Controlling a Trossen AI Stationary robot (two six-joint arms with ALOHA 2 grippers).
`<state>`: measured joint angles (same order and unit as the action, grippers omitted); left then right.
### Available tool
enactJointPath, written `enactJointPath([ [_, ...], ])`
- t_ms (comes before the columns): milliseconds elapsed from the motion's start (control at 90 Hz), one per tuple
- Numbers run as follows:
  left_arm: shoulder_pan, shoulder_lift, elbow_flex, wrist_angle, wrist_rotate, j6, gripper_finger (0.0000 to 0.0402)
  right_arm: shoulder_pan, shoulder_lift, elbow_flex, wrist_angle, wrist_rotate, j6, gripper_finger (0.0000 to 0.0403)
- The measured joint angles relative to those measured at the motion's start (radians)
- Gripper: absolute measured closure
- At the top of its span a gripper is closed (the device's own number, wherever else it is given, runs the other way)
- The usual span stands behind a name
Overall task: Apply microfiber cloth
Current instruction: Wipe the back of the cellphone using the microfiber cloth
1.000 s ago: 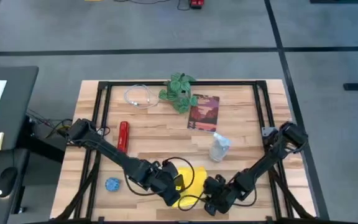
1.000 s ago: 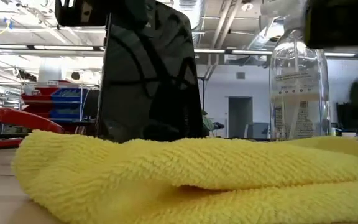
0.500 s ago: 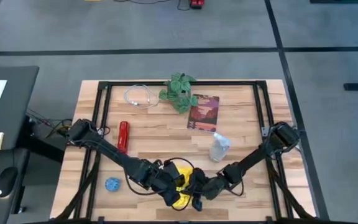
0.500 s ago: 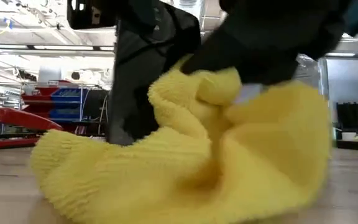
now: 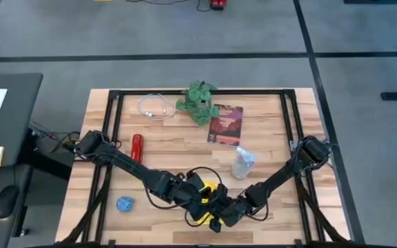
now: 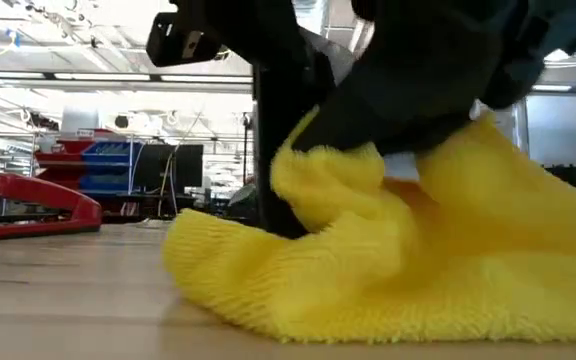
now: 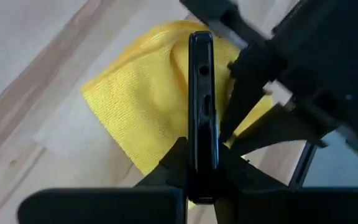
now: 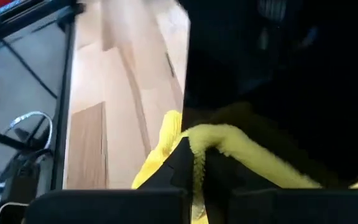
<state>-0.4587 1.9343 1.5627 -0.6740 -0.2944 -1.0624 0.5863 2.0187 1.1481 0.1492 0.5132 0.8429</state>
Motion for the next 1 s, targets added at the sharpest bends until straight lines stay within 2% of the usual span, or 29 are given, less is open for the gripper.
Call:
enactJointPath([
  [189,0.0,0.0,0.0,0.01,-0.003,-0.005,0.0389,0.01,-0.003,-0.004,0.033,0.018,-0.001,0.0402],
  [322,0.0,0.001,0.001,0.017,-0.006,-0.006,0.0389,0.013,-0.021,0.014,0.026,0.078,-0.003,0.0402],
  [533,0.0,0.001,0.002,0.016,-0.012,-0.001,0.0389,0.019,-0.018,0.019,0.023,0.112,0.102,0.0402],
  [667,-0.006,-0.002,0.002,0.008,-0.022,0.014,0.0389,0.028,-0.022,0.008,-0.079,0.127,0.207,0.0402],
  [833,-0.029,-0.014,0.003,-0.065,-0.117,-0.061,0.039,0.054,-0.019,-0.068,-0.124,0.138,0.291,0.0402],
  [1000,-0.051,-0.019,0.002,-0.078,-0.165,-0.122,0.039,0.094,-0.018,-0.085,0.009,0.105,0.242,0.0402],
])
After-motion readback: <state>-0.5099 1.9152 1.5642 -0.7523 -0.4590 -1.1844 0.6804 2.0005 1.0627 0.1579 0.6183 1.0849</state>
